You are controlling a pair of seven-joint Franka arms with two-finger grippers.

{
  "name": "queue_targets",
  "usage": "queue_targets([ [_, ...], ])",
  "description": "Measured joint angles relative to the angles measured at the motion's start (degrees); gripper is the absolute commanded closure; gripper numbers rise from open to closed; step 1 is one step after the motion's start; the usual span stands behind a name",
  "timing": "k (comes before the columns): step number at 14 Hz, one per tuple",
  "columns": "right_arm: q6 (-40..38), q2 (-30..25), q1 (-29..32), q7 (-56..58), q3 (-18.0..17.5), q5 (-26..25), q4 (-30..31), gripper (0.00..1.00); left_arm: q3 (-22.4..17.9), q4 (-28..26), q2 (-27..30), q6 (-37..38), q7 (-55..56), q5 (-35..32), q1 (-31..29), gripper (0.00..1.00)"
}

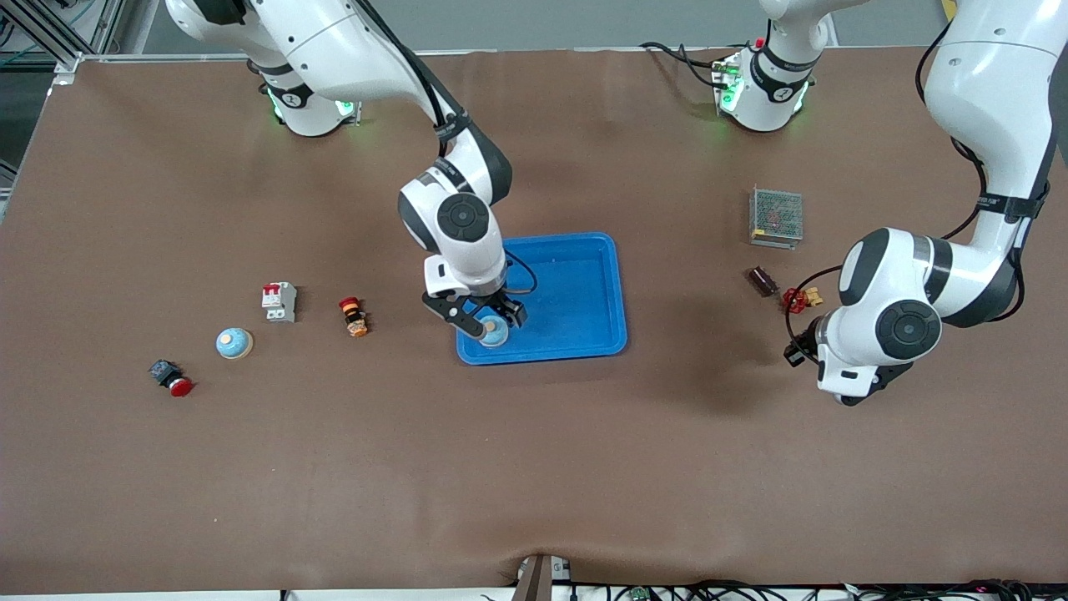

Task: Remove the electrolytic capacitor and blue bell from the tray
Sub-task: 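Carry the capacitor with the left gripper while the right gripper grasps another bell, then lower the capacitor with the left gripper while the right gripper lifts the bell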

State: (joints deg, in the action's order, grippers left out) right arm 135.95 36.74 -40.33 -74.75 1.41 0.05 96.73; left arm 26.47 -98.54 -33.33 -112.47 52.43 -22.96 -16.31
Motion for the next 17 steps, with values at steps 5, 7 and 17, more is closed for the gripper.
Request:
queue_targets([
  [5,0.4,1.9,0.7,0.1,0.0,0.0,-0.2,0.00,0.0,-3.7,-1.2,-3.5,-0.3,-7.2,-2.0,1.00],
  [7,0.7,2.4,0.8,0.1,0.0,0.0,-0.3,0.00,0.0,-5.2,-1.5,-5.9,-0.5,-8.2,-3.2,1.00],
  [17,0.5,6.2,2.0,-0.1,-0.3,3.3,-6.7,0.00,0.0,-7.1,-3.6,-8.7,-0.9,-9.2,-6.3,1.00],
])
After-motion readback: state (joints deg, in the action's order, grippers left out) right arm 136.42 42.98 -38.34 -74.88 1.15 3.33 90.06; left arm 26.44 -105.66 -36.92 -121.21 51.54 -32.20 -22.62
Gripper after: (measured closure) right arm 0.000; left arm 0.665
